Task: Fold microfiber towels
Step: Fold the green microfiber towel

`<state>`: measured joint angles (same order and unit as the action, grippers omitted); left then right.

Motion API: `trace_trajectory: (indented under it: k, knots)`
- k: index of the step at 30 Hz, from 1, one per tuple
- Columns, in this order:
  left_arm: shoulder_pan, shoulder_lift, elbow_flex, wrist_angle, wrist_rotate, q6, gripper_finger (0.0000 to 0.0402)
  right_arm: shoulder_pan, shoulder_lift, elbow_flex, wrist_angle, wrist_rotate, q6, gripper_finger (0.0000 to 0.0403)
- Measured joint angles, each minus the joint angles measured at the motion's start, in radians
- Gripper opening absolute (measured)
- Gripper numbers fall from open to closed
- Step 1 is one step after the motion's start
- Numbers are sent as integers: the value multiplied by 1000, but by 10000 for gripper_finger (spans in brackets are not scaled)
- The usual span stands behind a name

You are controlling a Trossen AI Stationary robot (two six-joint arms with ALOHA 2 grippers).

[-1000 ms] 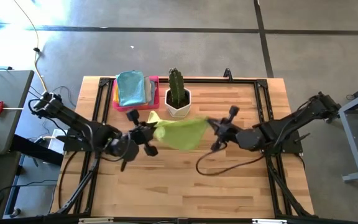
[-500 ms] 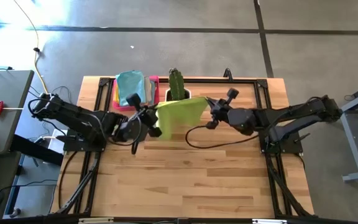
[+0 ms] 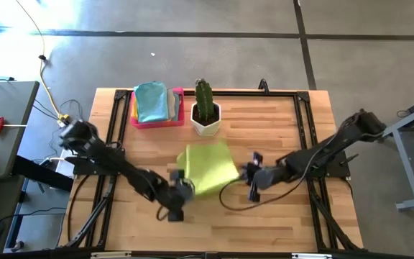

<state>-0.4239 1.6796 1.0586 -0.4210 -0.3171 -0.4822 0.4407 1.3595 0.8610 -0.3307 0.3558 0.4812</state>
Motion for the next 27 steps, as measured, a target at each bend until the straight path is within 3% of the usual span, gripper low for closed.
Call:
trace_trajectory:
  k: [6, 12, 22, 27]
  knots:
    - [-49, 182, 98, 50, 112, -31, 0, 63, 153, -6, 59, -150, 131, 0]
    - [-31, 156, 142, -52, 193, -57, 0, 60, 222, 5, 119, -285, 143, 0]
    - [40, 115, 151, -262, 38, 73, 0, -4, 200, 46, 31, -27, -71, 0]
    - [102, 133, 149, -324, -59, 121, 0, -93, 209, 40, -45, -3, -109, 0]
